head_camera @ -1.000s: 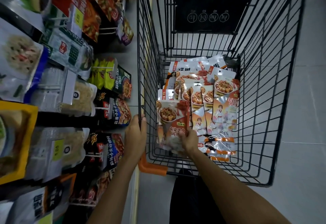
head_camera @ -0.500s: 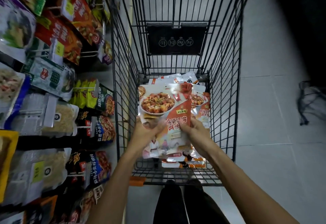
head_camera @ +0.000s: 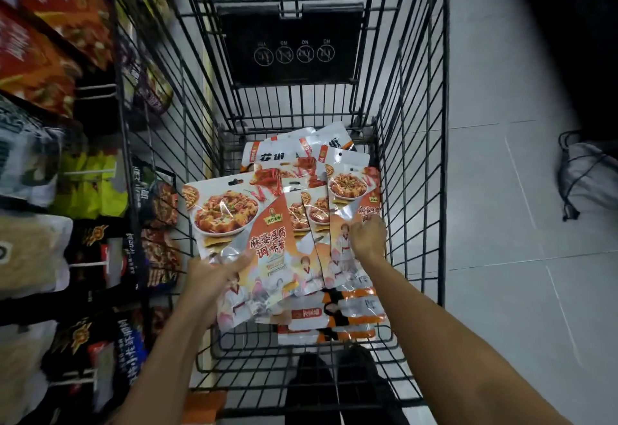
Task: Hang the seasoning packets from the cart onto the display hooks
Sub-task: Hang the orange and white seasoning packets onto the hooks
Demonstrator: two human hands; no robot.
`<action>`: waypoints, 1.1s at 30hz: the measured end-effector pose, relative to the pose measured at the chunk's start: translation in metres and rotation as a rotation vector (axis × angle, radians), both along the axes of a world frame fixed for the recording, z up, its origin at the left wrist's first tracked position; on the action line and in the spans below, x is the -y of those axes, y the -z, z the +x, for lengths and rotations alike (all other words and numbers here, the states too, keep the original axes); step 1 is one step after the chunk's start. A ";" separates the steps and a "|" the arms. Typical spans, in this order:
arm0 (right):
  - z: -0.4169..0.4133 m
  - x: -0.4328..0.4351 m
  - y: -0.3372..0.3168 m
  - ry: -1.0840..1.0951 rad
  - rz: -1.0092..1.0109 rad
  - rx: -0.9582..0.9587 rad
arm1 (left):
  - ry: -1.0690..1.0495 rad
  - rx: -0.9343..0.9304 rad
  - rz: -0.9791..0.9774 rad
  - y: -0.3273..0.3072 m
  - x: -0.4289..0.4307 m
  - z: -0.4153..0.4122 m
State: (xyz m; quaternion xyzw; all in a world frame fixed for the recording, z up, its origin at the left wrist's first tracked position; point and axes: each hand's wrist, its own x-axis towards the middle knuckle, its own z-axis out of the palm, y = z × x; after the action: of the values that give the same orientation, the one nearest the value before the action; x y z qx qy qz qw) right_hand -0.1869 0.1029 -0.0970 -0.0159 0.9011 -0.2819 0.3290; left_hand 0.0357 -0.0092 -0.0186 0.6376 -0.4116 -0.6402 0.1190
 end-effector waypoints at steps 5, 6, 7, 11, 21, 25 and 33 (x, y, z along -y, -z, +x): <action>-0.002 0.003 0.027 -0.063 0.177 -0.016 | -0.013 -0.039 0.007 0.018 -0.001 -0.002; 0.000 0.004 0.028 -0.073 0.182 -0.025 | -0.014 -0.042 0.010 0.019 -0.001 -0.002; 0.004 0.004 0.028 -0.080 0.179 -0.036 | -0.015 -0.048 0.014 0.020 -0.002 -0.002; 0.023 0.007 0.025 -0.144 0.138 -0.093 | -0.016 -0.075 0.023 0.020 0.002 -0.002; 0.018 0.006 0.014 0.028 0.083 0.008 | -0.017 -0.101 0.082 0.014 0.017 -0.003; 0.019 0.003 0.013 0.025 0.173 0.046 | -0.048 -0.092 0.080 0.014 0.016 0.006; 0.021 -0.015 -0.008 0.252 -0.213 0.363 | -0.093 0.009 0.030 0.006 0.016 0.022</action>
State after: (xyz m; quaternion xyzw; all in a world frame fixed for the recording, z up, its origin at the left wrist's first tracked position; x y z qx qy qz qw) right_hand -0.1663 0.1180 -0.0887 0.1128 0.7873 -0.4126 0.4441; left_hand 0.0576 -0.0255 -0.0251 0.6606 -0.3725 -0.6372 0.1370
